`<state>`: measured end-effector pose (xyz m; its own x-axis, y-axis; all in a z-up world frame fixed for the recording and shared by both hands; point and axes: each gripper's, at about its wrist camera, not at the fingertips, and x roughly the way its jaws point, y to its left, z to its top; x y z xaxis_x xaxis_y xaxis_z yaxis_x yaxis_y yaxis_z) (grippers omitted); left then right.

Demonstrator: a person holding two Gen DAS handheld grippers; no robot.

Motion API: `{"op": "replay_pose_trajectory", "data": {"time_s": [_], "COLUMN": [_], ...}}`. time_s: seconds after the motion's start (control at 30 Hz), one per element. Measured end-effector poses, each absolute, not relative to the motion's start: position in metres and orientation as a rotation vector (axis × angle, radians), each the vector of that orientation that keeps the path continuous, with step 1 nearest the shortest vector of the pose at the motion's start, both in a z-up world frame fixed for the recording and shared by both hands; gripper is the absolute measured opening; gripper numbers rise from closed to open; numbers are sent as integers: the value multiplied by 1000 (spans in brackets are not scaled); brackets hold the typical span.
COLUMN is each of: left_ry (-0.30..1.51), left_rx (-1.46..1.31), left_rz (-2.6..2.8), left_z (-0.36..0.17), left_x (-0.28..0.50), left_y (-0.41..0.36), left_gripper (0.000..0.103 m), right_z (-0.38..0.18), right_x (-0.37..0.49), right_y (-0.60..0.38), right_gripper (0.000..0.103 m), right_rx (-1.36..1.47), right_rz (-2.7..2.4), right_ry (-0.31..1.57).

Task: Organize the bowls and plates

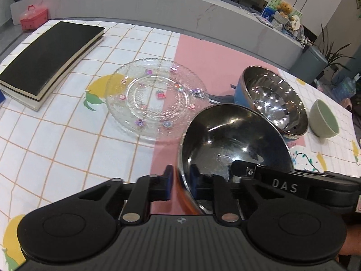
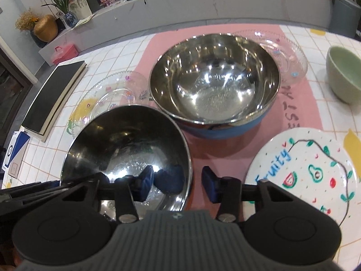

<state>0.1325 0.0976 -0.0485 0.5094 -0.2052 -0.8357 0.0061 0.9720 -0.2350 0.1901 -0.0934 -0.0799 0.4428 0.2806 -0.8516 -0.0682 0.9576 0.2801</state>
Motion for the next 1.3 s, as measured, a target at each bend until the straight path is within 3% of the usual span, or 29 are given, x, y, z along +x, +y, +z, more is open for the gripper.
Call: {"op": "replay_pose_trajectory", "data": {"time_s": [0.07,0.33,0.77,1.3], "left_ry": [1027,1035,988,1034], "left_rx": [-207,-160,-103,-115], "left_rz": [-128,-119,-178,-297], "left_z": [-48,-43,-17,-25], "left_x": [131,124,94,43], "left_y": [96,88,63,25], "left_gripper": [14,13,14,15], "right_z": [-80,-77,-50,-45], "right_x": [189,188,157,87], "right_y": [-96,-113,-149,-204], "right_gripper": [31,21,21,18], "right_rx": [242,336,387,422], "right_rz": [235,234,251,221], "right_ry": [1097,1133,1112,1154]}}
